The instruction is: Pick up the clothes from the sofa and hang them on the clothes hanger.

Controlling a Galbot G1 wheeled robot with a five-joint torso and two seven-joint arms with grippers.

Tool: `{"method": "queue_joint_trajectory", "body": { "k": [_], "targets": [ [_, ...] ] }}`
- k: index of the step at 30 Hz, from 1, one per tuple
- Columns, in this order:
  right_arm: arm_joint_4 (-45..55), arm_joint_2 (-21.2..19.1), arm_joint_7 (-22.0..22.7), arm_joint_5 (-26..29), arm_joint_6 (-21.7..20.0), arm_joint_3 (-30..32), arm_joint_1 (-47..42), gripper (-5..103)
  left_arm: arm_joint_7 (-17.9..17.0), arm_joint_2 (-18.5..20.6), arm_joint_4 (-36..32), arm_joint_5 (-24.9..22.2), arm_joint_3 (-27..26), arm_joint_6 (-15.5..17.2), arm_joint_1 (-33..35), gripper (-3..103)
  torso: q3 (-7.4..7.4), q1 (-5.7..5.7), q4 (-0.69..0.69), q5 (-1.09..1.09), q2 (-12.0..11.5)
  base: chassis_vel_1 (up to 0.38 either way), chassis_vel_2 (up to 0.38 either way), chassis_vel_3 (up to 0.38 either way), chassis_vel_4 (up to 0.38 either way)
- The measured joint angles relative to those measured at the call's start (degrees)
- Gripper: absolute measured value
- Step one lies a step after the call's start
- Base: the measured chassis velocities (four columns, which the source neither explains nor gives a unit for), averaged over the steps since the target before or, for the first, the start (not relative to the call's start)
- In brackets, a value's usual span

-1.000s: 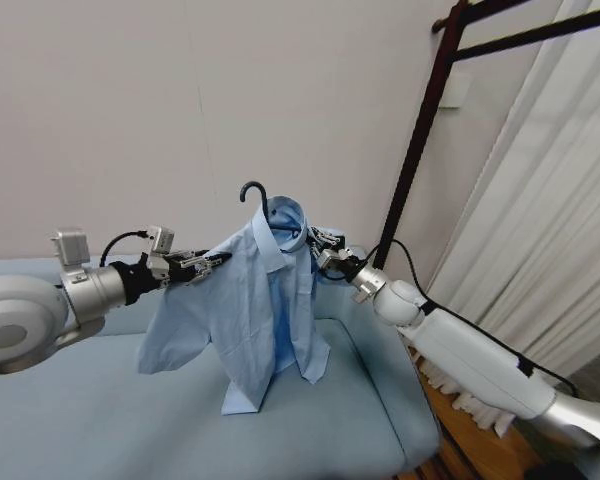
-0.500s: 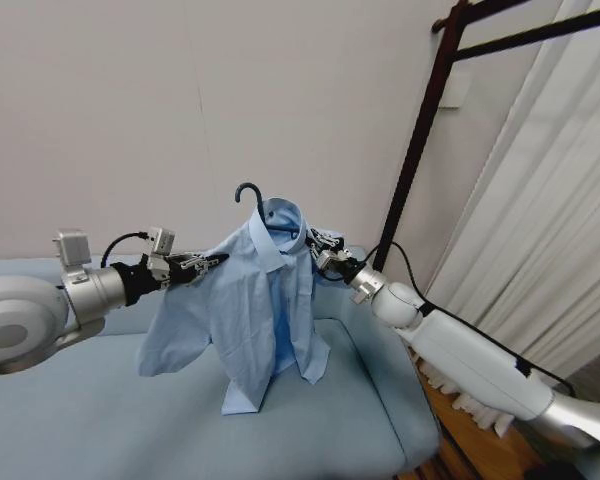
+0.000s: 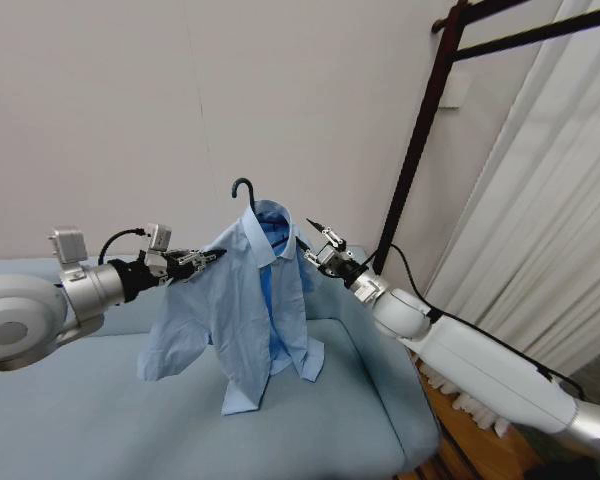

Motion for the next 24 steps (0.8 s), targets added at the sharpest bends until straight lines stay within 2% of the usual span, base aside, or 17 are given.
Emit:
{"method": "queue_joint_trajectory", "body": {
  "k": [3,4,5,6,9,10,13,15,16,20,22,23,24],
  "targets": [
    [-1.1,-2.7,-8.8,12.0,-1.0,1.1,3.3,84,1.6,0.7,1.5,1.2,-0.1,0.0,0.1,8,-0.01,-0.01,-0.02,0.0,0.0,0.0,0.0,0.0,0.0],
    [-2.1,-3.4,-12.5,15.4,-1.2,1.4,4.7,84,2.7,0.8,2.2,2.0,-0.1,-0.1,0.2,8,0.0,-0.01,-0.02,0.01,0.0,0.0,0.0,0.0,0.0],
    [-3.2,-4.1,-16.0,18.6,-1.7,1.7,6.1,89,4.0,0.9,3.0,2.9,-0.1,-0.3,0.2,8,0.0,0.0,-0.02,0.01,0.0,0.0,0.0,0.0,0.0],
    [-3.2,-4.1,-16.0,18.6,-1.7,1.7,6.1,89,4.0,0.9,3.0,2.9,-0.1,-0.3,0.2,8,0.0,0.0,-0.02,0.01,0.0,0.0,0.0,0.0,0.0],
    [-8.2,-4.8,-23.2,24.7,-3.1,2.7,10.5,99,8.4,1.0,5.6,5.3,-0.1,-1.3,0.4,8,0.0,0.0,-0.01,0.0,0.0,0.0,0.0,0.0,0.0],
    [-8.2,-4.8,-23.2,24.7,-3.1,2.7,10.5,99,8.4,1.0,5.6,5.3,-0.1,-1.3,0.4,8,0.0,0.0,-0.01,0.0,0.0,0.0,0.0,0.0,0.0],
    [-14.1,-4.3,-29.5,27.7,-4.9,3.1,14.4,100,12.8,1.2,7.8,7.2,0.1,-3.0,0.7,8,0.0,0.0,0.0,0.0,0.0,0.0,0.0,0.0,0.0],
    [-18.9,-3.3,-36.0,29.1,-7.2,3.4,16.7,100,19.1,1.4,10.0,10.5,0.3,-4.3,0.9,8,0.0,0.0,-0.01,0.0,0.0,0.0,0.0,0.0,0.0],
    [-18.9,-3.3,-36.0,29.1,-7.2,3.4,16.7,100,19.1,1.4,10.0,10.5,0.3,-4.3,0.9,8,0.0,0.0,-0.01,0.0,0.0,0.0,0.0,0.0,0.0],
    [-25.8,-1.2,-46.2,31.5,-11.7,3.7,18.8,100,27.9,2.0,13.9,15.0,0.7,-6.9,1.0,8,0.01,0.0,-0.01,0.0,0.0,0.0,0.0,0.0,0.0],
    [-26.4,-0.9,-47.2,32.2,-12.6,3.7,18.9,100,29.0,2.1,14.4,15.5,0.7,-7.2,1.0,8,0.01,0.0,-0.01,0.0,0.0,0.0,0.0,0.0,0.0],
    [-27.2,-0.6,-48.6,33.4,-14.3,3.8,19.1,100,31.3,2.3,15.6,16.4,0.8,-7.8,1.0,8,0.0,0.0,0.0,0.01,0.0,0.0,0.0,0.0,0.0],
    [-28.1,-0.2,-50.5,35.4,-17.1,3.9,19.5,100,35.4,2.4,17.8,17.9,0.9,-8.7,1.0,8,0.01,0.0,-0.01,0.01,0.0,0.0,0.0,0.0,0.0]
  ]
}}
